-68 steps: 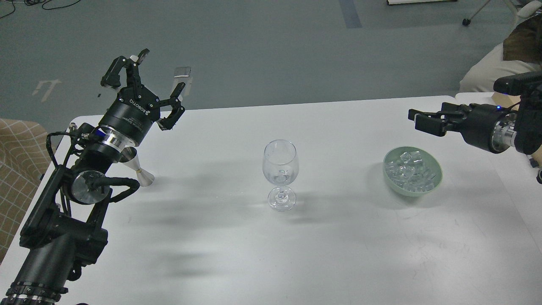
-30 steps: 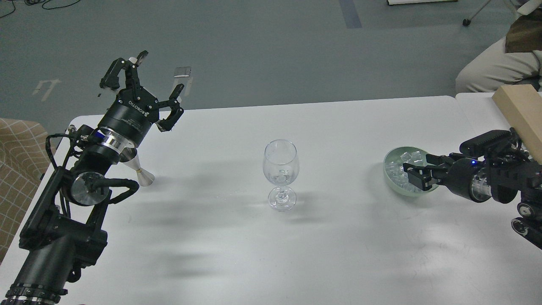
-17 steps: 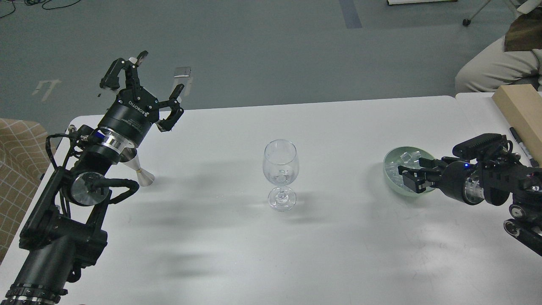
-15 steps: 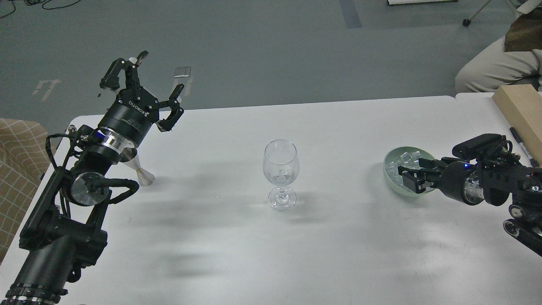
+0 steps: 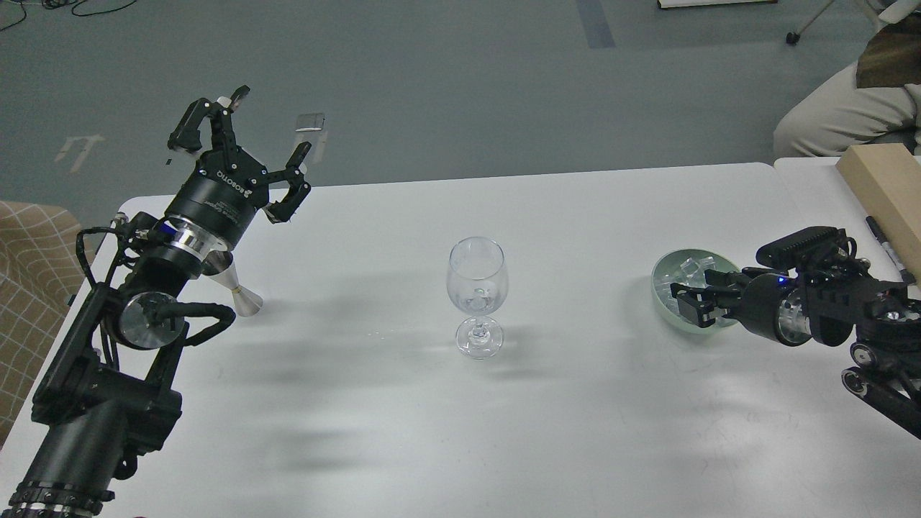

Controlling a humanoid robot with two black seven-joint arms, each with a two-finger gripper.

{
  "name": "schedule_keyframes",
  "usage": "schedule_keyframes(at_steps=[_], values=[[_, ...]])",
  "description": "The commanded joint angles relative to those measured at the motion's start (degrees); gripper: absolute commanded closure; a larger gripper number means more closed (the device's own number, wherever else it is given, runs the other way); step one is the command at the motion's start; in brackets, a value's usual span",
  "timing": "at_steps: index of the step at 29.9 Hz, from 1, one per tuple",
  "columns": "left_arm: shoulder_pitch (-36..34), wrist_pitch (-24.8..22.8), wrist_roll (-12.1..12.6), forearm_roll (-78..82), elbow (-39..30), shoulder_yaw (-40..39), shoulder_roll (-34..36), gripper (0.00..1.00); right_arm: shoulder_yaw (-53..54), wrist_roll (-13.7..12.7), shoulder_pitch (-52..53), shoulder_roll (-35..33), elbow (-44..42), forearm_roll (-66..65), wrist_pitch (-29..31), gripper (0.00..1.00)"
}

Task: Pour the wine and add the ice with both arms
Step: 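Lower the right hand into the ice bowl and grasp ice cubes, then lift the ice with the right hand and carry it toward the wine glass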

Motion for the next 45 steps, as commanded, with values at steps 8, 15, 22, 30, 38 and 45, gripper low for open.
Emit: schedule_keyframes(at_steps=[8,15,22,30,38,45], values=[[0.09,0.00,0.03,0.01,0.09,-0.05,0.00,0.02,-0.10,0.05,-0.08,-0.02,-0.05,0.00,0.33,0.66],[0.00,0.00,-0.06,0.01,0.35,-0.05,0.00,0.02,-0.01,0.05,0.00,-0.19,-0.05,0.09,1.03,0.89],[-0.09,0.00,-0.06,0.01,0.35,-0.05,0.00,0.02,-0.01,0.05,0.18,-0.37,0.03,0.17,2.09,1.00],[-0.09,0.00,-0.06,0.01,0.35,-0.05,0.00,0.02,0.17,0.14,2.64,-0.63,1.17,0.70,2.09,1.00],[0.00,0.00,-0.06,0.01,0.35,-0.05,0.00,0.02,0.34,0.22,5.54,-2.56,4.16,1.05,3.75,1.00],[0.00,0.00,-0.06,0.01,0.35,-0.05,0.00,0.02,0.34,0.92,8.70,-3.62,6.62,3.07,3.76,1.00]])
